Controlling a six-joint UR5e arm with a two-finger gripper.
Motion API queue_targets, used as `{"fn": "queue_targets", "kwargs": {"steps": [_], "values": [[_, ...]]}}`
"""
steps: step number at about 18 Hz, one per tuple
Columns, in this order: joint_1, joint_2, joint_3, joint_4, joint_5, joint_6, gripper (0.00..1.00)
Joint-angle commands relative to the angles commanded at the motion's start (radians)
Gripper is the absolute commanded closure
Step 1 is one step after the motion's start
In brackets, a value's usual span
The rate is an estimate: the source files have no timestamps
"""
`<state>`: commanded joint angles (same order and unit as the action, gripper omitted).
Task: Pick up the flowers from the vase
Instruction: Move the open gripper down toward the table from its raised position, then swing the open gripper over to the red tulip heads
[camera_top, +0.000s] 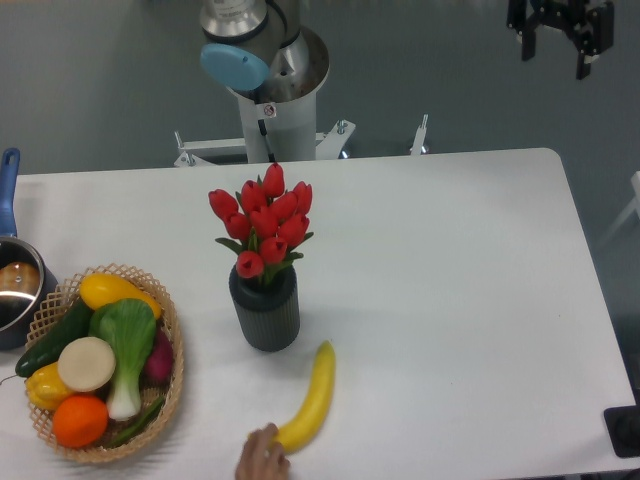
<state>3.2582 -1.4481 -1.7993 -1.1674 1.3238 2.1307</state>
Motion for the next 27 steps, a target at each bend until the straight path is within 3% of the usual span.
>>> {"fn": "queue_targets", "kwargs": {"steps": [4,8,13,16,22,27], "values": [[-0.014,0.014,-0.026,0.021,0.002,-0.026,0.00],[-0.041,0.008,-0.028,0.021,-0.020,-0.149,0.00],[-0.044,0.006,-0.075,0.034,-0.208,-0.299,0.00],[-0.058,0.012,-0.094,0.073,-0.230,-0.397,0.00],[-0.142,-0.029,-0.095,0.192,-0.247,-0.626,0.00],[-0.178,-0.040,-0.179,0.238,-0.383,-0.635,0.00]]}}
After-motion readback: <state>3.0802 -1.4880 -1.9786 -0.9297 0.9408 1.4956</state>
